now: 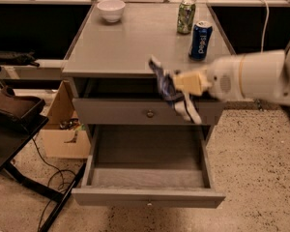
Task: Place blue chip bag into middle drawer
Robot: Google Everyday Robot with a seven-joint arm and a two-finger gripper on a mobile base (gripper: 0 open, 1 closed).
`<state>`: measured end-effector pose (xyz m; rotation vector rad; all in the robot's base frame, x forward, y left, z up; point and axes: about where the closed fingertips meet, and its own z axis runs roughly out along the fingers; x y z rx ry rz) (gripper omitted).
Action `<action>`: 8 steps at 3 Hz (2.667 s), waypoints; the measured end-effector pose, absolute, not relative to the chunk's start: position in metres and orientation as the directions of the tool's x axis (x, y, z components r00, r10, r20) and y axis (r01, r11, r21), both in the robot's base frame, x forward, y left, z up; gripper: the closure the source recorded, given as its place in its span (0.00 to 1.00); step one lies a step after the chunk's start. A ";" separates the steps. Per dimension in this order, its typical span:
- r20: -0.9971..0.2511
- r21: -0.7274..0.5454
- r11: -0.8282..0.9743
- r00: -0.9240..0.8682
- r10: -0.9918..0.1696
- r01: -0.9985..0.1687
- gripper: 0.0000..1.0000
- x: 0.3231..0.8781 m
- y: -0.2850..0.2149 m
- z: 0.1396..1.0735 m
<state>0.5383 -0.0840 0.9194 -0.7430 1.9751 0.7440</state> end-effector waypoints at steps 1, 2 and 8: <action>-0.784 0.326 0.669 -0.586 -0.203 -0.668 1.00 0.523 -0.108 0.800; -0.750 0.367 0.691 -0.637 -0.176 -0.623 1.00 0.530 -0.122 0.723; -0.655 0.506 0.582 -0.723 -0.221 -0.636 0.75 0.580 -0.075 0.495</action>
Offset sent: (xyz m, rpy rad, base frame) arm 0.0038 -0.0587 -0.2879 0.0111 0.2852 -0.1267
